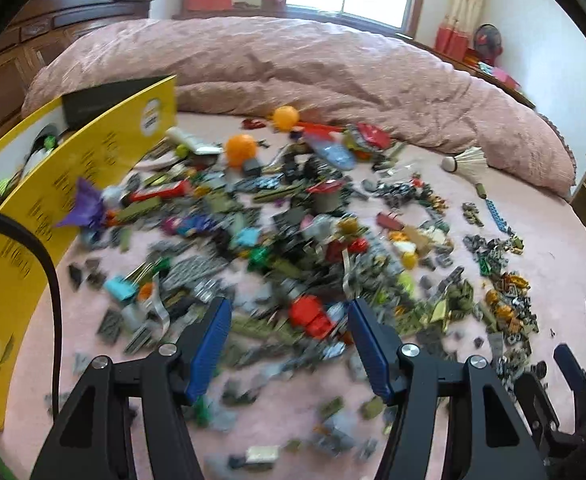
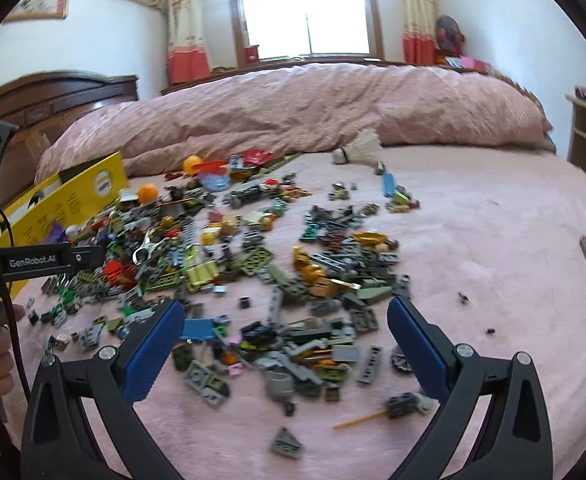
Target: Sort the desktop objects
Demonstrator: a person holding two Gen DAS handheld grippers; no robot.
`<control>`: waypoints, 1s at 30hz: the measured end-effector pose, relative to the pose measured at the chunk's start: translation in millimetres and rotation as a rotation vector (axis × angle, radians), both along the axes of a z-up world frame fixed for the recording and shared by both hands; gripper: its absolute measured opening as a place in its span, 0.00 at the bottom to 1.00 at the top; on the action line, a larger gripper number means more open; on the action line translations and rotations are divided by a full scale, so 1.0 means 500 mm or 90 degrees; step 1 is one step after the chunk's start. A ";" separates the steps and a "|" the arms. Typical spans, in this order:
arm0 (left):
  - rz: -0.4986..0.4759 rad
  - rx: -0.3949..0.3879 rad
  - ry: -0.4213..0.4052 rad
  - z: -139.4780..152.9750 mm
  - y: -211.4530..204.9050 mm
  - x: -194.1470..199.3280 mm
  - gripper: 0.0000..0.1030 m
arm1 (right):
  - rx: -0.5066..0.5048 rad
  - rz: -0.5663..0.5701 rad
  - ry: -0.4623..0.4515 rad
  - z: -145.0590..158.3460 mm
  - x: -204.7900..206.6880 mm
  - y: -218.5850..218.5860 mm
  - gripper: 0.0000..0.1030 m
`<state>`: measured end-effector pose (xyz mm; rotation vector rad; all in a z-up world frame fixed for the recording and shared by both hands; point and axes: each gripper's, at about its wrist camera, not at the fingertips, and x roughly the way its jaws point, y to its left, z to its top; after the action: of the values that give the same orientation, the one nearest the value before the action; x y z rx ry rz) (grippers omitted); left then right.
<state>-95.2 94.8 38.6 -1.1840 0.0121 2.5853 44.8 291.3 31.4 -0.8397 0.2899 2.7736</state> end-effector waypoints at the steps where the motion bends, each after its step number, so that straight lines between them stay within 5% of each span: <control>1: -0.007 -0.002 0.006 -0.001 0.013 -0.009 0.61 | -0.010 -0.004 0.001 -0.002 0.002 0.008 1.00; 11: -0.016 -0.043 -0.010 -0.060 0.079 -0.094 0.60 | -0.033 -0.011 0.000 -0.022 0.024 0.029 1.00; 15: -0.046 -0.042 -0.010 -0.057 0.074 -0.066 0.30 | -0.038 -0.018 0.003 -0.026 0.034 0.036 1.00; 19: -0.059 -0.018 -0.014 -0.056 0.044 -0.037 0.28 | -0.059 -0.021 0.003 -0.029 0.041 0.041 1.00; 30: -0.099 -0.056 -0.006 -0.046 -0.058 0.091 0.28 | -0.060 0.004 0.024 -0.012 0.066 0.005 1.00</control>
<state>-49.6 65.8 15.4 -1.1756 0.2092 2.4662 77.9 293.7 25.5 -0.8114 0.4290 2.8039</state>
